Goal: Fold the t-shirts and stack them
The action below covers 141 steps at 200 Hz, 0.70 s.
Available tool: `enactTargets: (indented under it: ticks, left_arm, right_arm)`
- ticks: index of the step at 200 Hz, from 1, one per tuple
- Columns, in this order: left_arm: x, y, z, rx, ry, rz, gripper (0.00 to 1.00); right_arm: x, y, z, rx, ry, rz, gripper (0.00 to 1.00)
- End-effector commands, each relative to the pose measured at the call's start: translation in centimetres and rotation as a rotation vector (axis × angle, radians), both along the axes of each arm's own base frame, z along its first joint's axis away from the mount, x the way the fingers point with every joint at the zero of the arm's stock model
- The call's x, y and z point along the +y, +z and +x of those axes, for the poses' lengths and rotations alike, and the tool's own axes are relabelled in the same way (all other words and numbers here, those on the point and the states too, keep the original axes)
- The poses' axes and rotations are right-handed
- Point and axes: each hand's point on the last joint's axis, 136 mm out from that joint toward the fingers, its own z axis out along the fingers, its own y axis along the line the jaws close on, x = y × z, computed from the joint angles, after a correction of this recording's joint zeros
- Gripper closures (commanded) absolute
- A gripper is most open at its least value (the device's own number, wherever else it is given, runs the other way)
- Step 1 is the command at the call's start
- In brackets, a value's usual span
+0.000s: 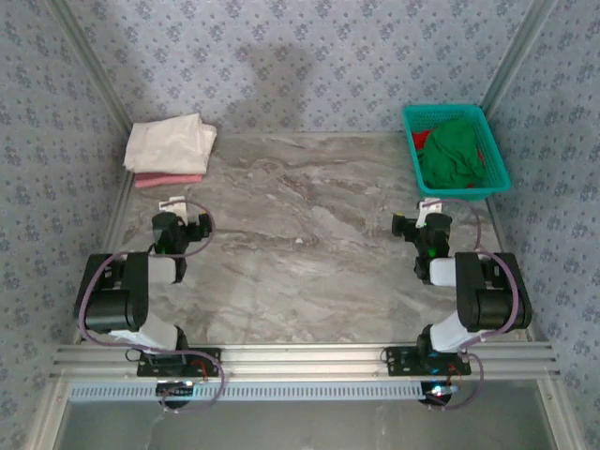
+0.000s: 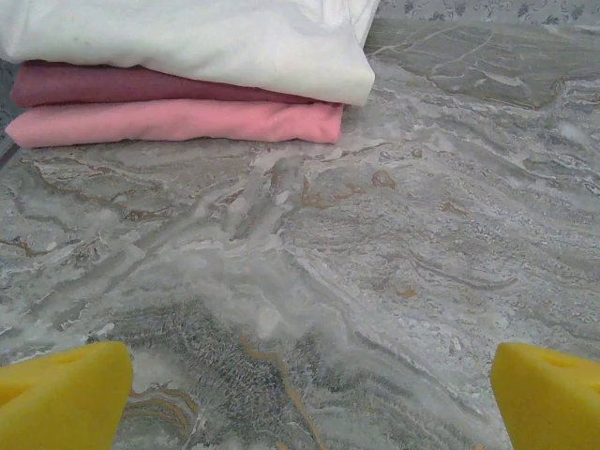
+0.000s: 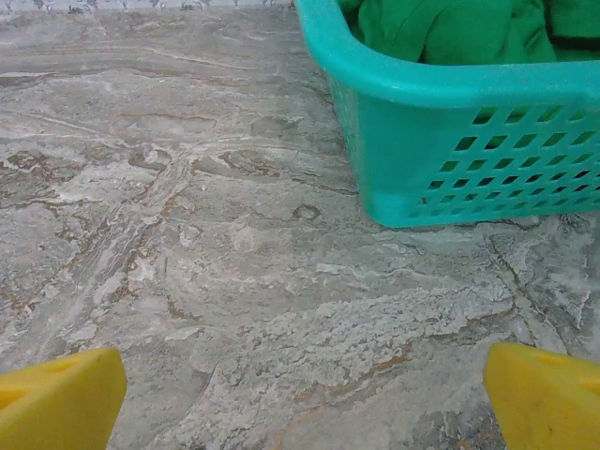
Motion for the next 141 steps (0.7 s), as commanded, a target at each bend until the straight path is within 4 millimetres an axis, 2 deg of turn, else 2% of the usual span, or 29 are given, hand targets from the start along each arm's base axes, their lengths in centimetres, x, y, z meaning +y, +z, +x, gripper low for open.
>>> enactTargets:
  ticks: [1,96,103,109,118,119,122,131,141]
  left_arm:
    - [0.0,0.7,0.7,-0.015,-0.014,0.008,0.02]
    - [0.0,0.7,0.7,-0.014,-0.014,0.003,0.02]
    - [0.0,1.0,0.7,-0.030,-0.014,0.007,0.02]
    - [-0.2,2.4,0.5,-0.058,-0.006,0.032,0.02]
    - [-0.3,5.3,0.0,-0.057,0.036,0.089,0.02]
    - [-0.3,5.7,0.0,-0.057,0.042,0.092,0.02]
    - [-0.5,7.0,-0.3,-0.057,0.048,0.094,0.02]
    - [-1.8,11.3,-1.0,-0.117,0.024,0.037,0.02]
    - [-3.7,15.9,-1.5,-0.216,-0.052,-0.046,0.02]
  right_arm:
    - [0.0,0.9,0.6,-0.030,0.005,-0.016,0.00]
    - [0.0,0.8,0.6,-0.027,0.009,-0.009,0.00]
    - [-0.6,1.6,0.5,-0.055,-0.040,-0.022,0.00]
    - [-1.0,3.0,0.2,-0.074,-0.081,-0.049,0.00]
    - [-1.1,6.6,0.0,-0.066,-0.121,-0.077,0.00]
    - [-1.1,6.0,-0.5,-0.031,-0.126,-0.075,0.00]
    - [-1.0,6.6,-1.0,-0.004,-0.140,-0.049,0.00]
    - [-0.3,11.0,-0.9,-0.050,-0.125,0.011,0.00]
    - [0.7,14.8,-0.7,-0.104,-0.085,0.060,0.00]
